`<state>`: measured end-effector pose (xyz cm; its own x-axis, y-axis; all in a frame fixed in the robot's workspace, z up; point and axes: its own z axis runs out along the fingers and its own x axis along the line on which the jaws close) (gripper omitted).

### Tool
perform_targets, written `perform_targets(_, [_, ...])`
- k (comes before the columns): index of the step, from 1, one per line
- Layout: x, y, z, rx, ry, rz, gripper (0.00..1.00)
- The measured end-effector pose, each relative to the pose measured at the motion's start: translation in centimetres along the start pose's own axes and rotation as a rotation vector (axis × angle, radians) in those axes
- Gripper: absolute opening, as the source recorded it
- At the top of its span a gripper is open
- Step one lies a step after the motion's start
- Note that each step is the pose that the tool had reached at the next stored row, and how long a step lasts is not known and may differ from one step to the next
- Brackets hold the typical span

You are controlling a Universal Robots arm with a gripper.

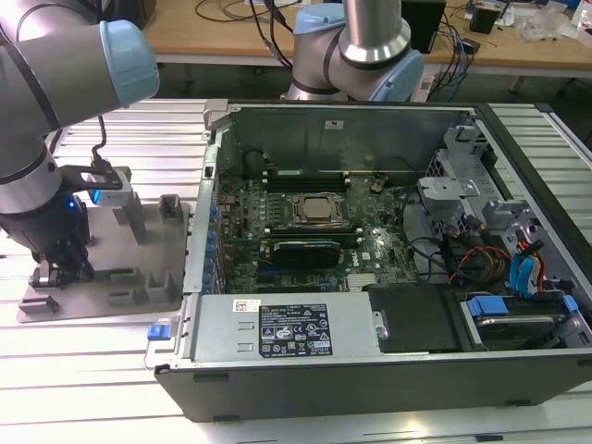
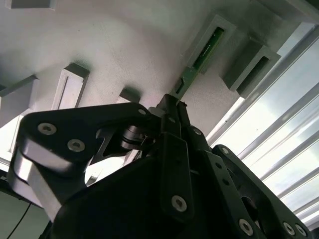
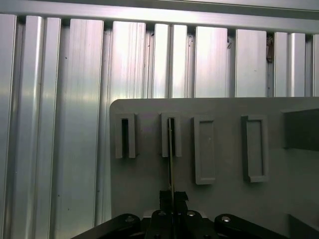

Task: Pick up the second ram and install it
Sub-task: 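Pick up the second ram and move it above second insertion slot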

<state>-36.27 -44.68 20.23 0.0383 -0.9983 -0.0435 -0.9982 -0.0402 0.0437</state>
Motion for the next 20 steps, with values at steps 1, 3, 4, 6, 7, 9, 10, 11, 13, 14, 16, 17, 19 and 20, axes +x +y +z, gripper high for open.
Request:
perform_targets(1, [0.00, 0.00, 0.00, 0.0000, -0.0001, 0.000, 0.11])
perform_targets(3, [0.00, 0.00, -0.06, 0.0001, 0.0000, 0.000, 0.11])
perform_targets(4, [-0.01, 0.01, -0.20, -0.0002, 0.0001, 0.000, 0.11])
perform_targets(6, [-0.03, 0.03, -0.66, -0.0001, 0.0001, 0.000, 0.11])
perform_targets(7, [-0.04, 0.04, -0.92, 0.0000, 0.0001, 0.000, 0.11])
perform_targets(9, [-0.06, 0.06, -1.47, 0.0000, 0.0001, 0.000, 0.11])
perform_targets(10, [-0.07, 0.08, -1.68, -0.0001, 0.0001, 0.000, 0.11])
perform_targets(11, [-0.09, 0.09, -1.96, 0.0000, 0.0001, 0.000, 0.11])
perform_targets(13, [-0.10, 0.10, -2.28, -0.0001, 0.0001, 0.000, 0.11])
perform_targets(14, [-0.10, 0.11, -2.40, 0.0000, 0.0001, 0.000, 0.11])
perform_targets(16, [-0.11, 0.12, -2.65, 0.0000, 0.0001, 0.000, 0.11])
perform_targets(17, [-0.12, 0.12, -2.70, 0.0001, 0.0001, 0.000, 0.11])
perform_targets(19, [-0.12, 0.12, -2.83, 0.0000, 0.0001, 0.000, 0.11])
perform_targets(20, [-0.12, 0.13, -2.93, -0.0001, 0.0001, 0.000, 0.11])
